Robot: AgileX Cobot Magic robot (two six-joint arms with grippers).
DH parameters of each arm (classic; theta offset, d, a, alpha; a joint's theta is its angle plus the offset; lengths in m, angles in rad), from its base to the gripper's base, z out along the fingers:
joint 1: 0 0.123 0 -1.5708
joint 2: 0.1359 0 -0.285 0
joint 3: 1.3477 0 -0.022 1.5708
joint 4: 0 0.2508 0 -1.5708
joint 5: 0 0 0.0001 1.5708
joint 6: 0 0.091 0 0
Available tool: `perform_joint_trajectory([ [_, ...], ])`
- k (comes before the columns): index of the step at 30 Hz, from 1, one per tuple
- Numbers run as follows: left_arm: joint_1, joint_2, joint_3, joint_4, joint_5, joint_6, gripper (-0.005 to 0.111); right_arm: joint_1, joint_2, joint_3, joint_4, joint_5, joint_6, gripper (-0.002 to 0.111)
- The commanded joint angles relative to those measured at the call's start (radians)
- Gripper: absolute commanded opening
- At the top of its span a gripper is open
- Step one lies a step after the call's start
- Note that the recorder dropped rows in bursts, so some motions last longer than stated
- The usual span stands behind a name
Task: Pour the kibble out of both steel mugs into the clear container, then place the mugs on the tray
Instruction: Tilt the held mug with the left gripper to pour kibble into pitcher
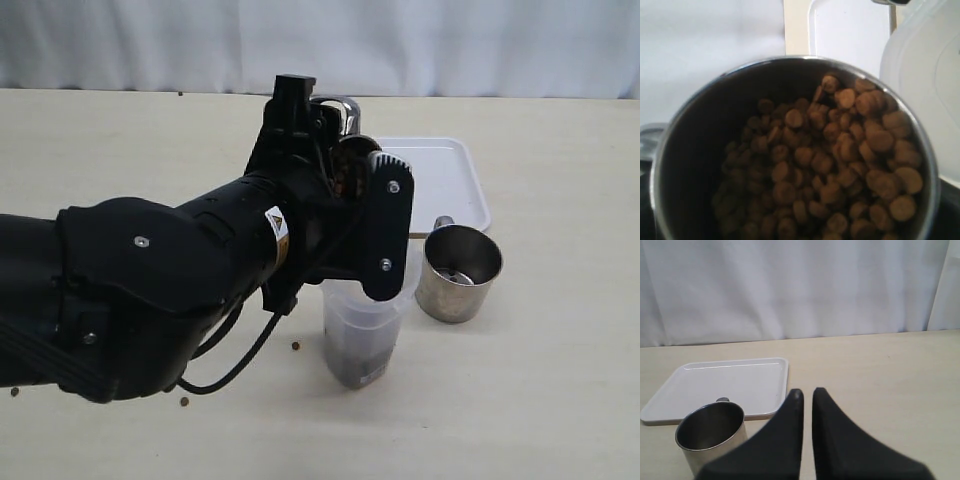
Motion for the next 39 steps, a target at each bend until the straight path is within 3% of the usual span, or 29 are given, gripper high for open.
perform_joint_trajectory([
  [1, -0.005, -0.003, -0.011, 0.021, 0.009, 0.038, 0.0, -0.005, -0.003, 0.004, -0.01, 0.004, -0.001, 0.005],
  [9, -0.005, -0.003, -0.011, 0.025, 0.009, 0.142, 0.0, -0.005, -0.003, 0.004, -0.01, 0.004, -0.001, 0.005],
  [17, -0.005, -0.003, -0.011, 0.089, 0.009, 0.146, 0.0, -0.005, -0.003, 0.004, -0.01, 0.004, -0.001, 0.005],
  [39, -0.005, -0.003, -0.011, 0.092, -0.002, 0.242, 0.0, -0.005, -0.003, 0.004, -0.01, 0.004, -0.001, 0.005],
])
